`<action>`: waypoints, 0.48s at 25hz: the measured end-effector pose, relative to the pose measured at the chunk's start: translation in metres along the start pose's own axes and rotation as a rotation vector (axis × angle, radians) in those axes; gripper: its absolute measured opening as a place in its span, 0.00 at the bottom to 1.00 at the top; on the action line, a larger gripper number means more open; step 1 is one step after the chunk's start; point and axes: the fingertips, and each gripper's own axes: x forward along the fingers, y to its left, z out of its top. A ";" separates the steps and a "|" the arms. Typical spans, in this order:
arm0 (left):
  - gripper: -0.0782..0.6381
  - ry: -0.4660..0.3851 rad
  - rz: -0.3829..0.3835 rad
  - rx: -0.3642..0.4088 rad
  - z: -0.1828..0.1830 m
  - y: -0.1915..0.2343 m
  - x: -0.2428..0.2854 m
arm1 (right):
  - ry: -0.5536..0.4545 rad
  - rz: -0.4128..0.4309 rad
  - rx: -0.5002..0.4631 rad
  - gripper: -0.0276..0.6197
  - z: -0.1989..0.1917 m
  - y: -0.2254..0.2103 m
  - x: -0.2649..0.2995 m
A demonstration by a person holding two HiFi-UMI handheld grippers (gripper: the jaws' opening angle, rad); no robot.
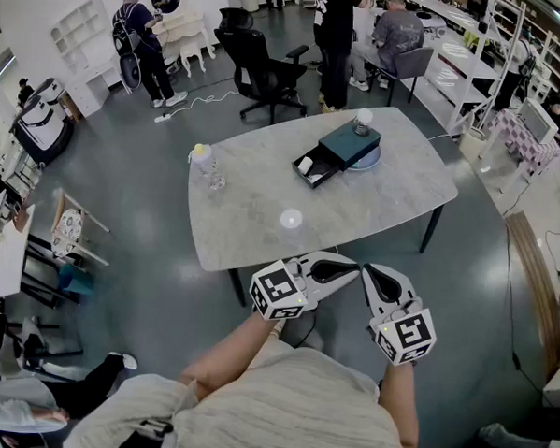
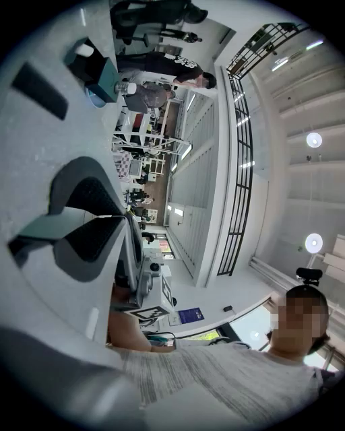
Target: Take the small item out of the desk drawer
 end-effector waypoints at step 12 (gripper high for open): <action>0.14 0.020 -0.040 -0.001 -0.001 0.005 0.033 | -0.017 -0.016 0.025 0.05 -0.003 -0.030 -0.010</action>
